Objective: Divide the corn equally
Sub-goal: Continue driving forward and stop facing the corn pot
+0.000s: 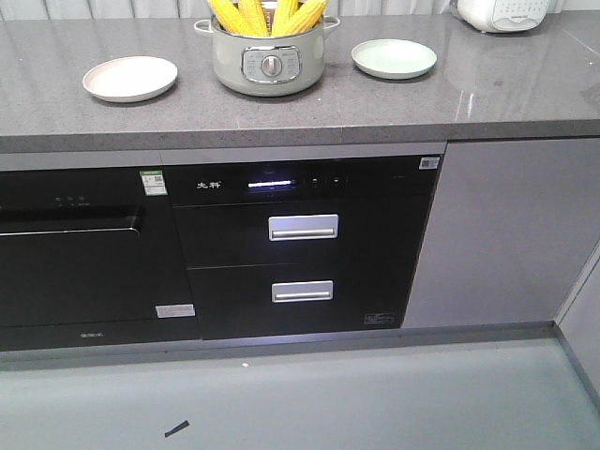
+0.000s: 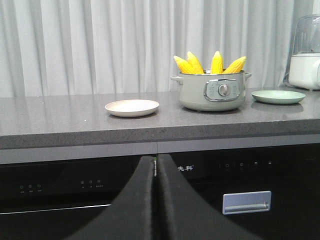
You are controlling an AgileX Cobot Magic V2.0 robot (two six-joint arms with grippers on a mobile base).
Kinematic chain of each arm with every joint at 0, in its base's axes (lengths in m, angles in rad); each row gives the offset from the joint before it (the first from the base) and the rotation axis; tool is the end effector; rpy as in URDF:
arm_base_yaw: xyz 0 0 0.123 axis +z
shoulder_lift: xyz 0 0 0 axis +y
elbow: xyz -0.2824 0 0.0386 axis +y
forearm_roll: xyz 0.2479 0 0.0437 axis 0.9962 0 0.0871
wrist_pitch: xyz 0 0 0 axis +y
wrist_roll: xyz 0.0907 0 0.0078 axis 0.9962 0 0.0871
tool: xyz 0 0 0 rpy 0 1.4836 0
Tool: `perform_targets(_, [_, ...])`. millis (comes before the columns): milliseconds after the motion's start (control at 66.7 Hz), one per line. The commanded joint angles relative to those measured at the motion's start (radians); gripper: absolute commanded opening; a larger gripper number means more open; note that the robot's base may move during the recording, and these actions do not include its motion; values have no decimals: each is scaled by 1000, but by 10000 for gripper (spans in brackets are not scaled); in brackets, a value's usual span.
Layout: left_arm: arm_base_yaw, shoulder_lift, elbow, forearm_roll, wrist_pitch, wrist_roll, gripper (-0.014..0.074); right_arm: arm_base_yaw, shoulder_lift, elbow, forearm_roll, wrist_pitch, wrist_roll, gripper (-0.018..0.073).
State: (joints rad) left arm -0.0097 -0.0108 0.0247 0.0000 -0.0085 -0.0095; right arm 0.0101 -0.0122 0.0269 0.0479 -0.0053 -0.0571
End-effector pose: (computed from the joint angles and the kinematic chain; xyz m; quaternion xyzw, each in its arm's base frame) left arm 0.0564 -0.0005 0.2061 0.0001 0.6776 -0.0071 0.7354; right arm 0.0564 0.0006 0.2051 -0.0065 0.6790 0.0002 0.7341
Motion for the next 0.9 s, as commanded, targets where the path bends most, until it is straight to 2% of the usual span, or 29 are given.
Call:
perform_targets(0, [3, -17, -17, -10, -73, -3, -6, -4, -9, 9, -10, -74, -7, -5])
perform_targets(884, [3, -17, -17, -10, -73, -3, -6, -4, -9, 9, -10, -74, -7, -5])
